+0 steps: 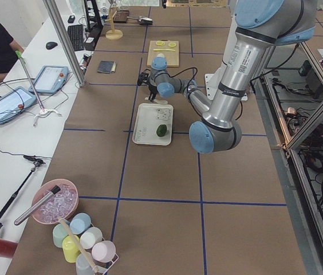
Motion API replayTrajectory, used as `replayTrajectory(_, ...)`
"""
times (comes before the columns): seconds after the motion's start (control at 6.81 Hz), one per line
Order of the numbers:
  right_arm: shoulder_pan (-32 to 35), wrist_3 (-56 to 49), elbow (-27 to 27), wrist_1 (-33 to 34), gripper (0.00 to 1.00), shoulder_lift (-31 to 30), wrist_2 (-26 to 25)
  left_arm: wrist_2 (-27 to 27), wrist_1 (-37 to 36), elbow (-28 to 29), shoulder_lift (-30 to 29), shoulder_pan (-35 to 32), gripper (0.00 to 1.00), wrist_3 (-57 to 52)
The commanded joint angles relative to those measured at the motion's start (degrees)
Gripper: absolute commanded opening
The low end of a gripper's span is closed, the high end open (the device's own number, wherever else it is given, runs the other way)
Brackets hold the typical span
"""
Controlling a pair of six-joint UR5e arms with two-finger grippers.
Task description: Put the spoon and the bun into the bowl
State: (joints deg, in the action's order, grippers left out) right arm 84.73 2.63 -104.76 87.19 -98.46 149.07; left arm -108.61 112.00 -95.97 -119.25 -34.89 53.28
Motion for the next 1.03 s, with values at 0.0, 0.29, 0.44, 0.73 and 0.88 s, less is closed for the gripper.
replayTrajectory(0.0, 0.0, 0.0, 0.0, 0.0, 1.00, 0.0, 0.1, 0.2, 0.1, 1.5, -8.9, 2.0, 0.00, 0.8)
replayTrajectory(0.29, 0.0, 0.1, 0.0, 0.1, 1.00, 0.0, 0.1, 0.7, 1.5, 6.6, -16.2, 2.5, 0.00, 0.7)
replayTrajectory(0.44, 0.0, 0.1, 0.1, 0.1, 1.00, 0.1, 0.1, 3.6, 2.9, 8.2, -16.8, 2.9, 0.00, 0.7)
replayTrajectory(0.73, 0.0, 0.0, 0.2, 0.1, 1.00, 0.1, 0.1, 7.1, 6.9, 10.8, -16.3, 5.5, 0.30, 0.2)
replayTrajectory(0.88, 0.0, 0.1, 0.2, 0.1, 1.00, 0.1, 0.1, 7.2, 7.0, 10.8, -16.1, 5.5, 0.63, 0.5)
